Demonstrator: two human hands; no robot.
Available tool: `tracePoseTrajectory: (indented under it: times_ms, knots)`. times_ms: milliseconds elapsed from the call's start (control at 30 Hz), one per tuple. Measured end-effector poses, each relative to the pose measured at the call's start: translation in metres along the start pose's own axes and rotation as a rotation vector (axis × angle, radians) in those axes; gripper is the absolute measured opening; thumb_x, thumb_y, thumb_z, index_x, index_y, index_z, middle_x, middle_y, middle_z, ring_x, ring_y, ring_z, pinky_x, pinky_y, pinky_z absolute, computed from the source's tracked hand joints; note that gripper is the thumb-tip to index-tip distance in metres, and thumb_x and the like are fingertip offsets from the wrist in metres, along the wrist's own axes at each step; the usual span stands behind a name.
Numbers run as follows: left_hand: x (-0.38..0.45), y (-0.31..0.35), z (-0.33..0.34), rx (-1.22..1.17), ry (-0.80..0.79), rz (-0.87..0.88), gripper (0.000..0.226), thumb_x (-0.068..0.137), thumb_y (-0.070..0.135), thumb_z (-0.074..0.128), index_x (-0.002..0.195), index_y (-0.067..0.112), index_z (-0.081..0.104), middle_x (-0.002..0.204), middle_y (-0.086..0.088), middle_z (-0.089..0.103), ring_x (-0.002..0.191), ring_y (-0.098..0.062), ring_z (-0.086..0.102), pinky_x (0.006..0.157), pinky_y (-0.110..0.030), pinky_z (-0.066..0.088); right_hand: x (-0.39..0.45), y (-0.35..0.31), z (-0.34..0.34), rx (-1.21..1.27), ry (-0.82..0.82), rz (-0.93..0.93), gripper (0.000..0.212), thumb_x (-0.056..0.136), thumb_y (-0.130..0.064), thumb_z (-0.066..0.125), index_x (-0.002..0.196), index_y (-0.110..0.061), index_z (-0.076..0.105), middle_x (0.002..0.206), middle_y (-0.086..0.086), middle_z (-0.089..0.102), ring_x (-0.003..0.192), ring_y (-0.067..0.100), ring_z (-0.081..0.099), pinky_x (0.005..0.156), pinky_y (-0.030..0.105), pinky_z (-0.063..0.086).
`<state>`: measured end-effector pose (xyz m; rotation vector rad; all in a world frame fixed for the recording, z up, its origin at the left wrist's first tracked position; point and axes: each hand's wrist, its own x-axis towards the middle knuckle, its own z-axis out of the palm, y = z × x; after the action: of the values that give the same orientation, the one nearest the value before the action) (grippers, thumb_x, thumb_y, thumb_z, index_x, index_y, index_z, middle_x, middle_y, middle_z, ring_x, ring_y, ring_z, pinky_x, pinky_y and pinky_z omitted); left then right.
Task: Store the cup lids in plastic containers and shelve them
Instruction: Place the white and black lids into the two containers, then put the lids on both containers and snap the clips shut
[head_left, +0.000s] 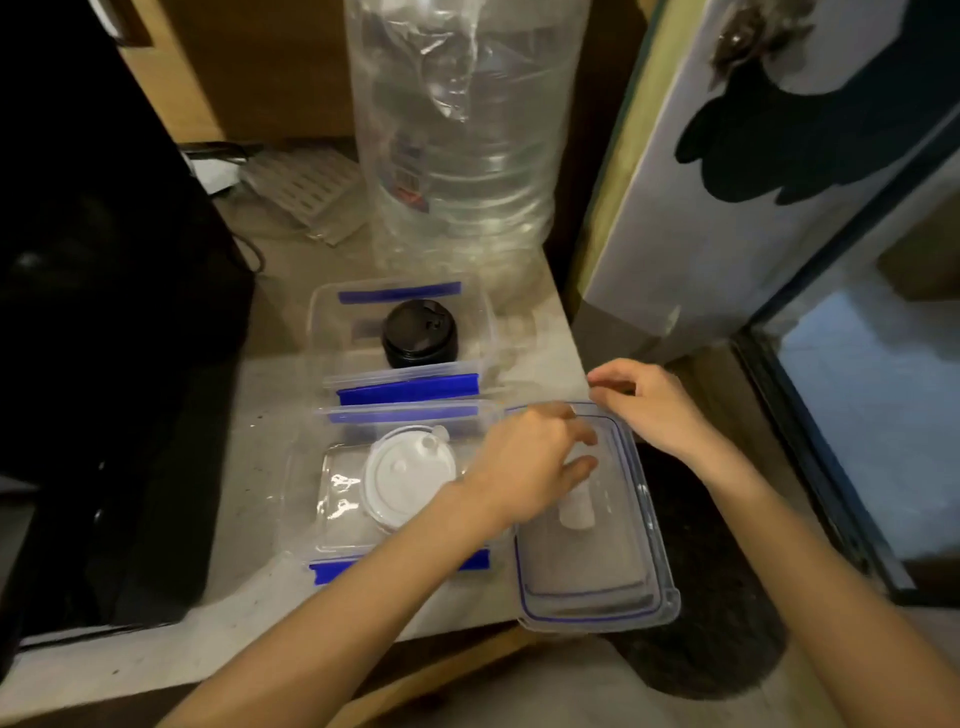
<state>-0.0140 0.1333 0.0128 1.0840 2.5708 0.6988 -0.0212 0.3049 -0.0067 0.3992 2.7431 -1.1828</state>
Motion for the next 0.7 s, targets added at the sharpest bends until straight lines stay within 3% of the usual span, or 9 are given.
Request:
tracePoseTrajectory:
  times_ms: [100, 200, 300, 400, 533, 700]
  knots:
    - [-0.01, 0.017, 0.028, 0.048, -0.111, 0.1, 0.039, 0.088, 0.04, 0.051, 0.118, 0.016, 0.06, 0.121, -0.006, 0.06, 0.109, -0.022, 0.056, 0.09, -0.036, 0.045, -0.017, 0.025, 0.001, -0.107, 0.049, 0.135, 0.036, 0.085, -0.021, 0.062, 0.119, -0.008, 0.058, 0.114, 0.012, 0.066, 0.101, 0.022, 0.06, 0.087, 0.029, 0.045]
    - [-0.027, 0.026, 0.058, 0.099, -0.158, 0.184, 0.054, 0.085, 0.054, 0.045, 0.12, 0.015, 0.058, 0.123, -0.004, 0.059, 0.112, -0.02, 0.053, 0.095, -0.037, 0.044, -0.032, 0.04, 0.007, -0.144, 0.062, 0.255, 0.042, 0.087, -0.028, 0.058, 0.123, -0.006, 0.054, 0.108, 0.014, 0.066, 0.101, 0.029, 0.06, 0.084, 0.032, 0.046]
    - [-0.044, 0.031, 0.08, 0.175, -0.192, 0.267, 0.068, 0.075, 0.063, 0.042, 0.118, 0.012, 0.058, 0.123, -0.007, 0.06, 0.112, -0.023, 0.053, 0.094, -0.039, 0.043, -0.044, 0.047, 0.013, -0.074, 0.011, 0.288, 0.031, 0.09, -0.027, 0.053, 0.107, -0.003, 0.063, 0.095, 0.013, 0.066, 0.089, 0.03, 0.063, 0.081, 0.039, 0.052]
    - [-0.051, 0.029, 0.094, 0.363, -0.172, 0.331, 0.057, 0.065, 0.051, 0.064, 0.108, 0.015, 0.064, 0.11, -0.005, 0.066, 0.102, -0.023, 0.06, 0.086, -0.036, 0.05, -0.049, 0.05, 0.017, -0.096, 0.014, 0.268, 0.033, 0.09, -0.027, 0.049, 0.084, 0.001, 0.065, 0.083, 0.02, 0.068, 0.078, 0.037, 0.064, 0.075, 0.05, 0.053]
    - [-0.053, 0.03, 0.101, 0.339, -0.11, 0.355, 0.039, 0.059, 0.03, 0.079, 0.096, 0.019, 0.072, 0.098, -0.003, 0.072, 0.092, -0.021, 0.068, 0.074, -0.033, 0.058, -0.052, 0.046, 0.02, -0.197, 0.033, 0.23, 0.041, 0.093, -0.025, 0.044, 0.056, -0.009, 0.047, 0.057, 0.007, 0.049, 0.056, 0.021, 0.046, 0.054, 0.032, 0.039]
    - [-0.055, 0.033, 0.091, 0.254, -0.019, 0.405, 0.029, 0.066, 0.022, 0.077, 0.094, 0.017, 0.071, 0.092, -0.004, 0.071, 0.086, -0.022, 0.069, 0.065, -0.034, 0.06, -0.048, 0.04, 0.01, -0.241, 0.035, 0.242, 0.043, 0.093, -0.018, 0.042, 0.05, -0.015, 0.037, 0.053, 0.001, 0.038, 0.049, 0.015, 0.034, 0.048, 0.027, 0.028]
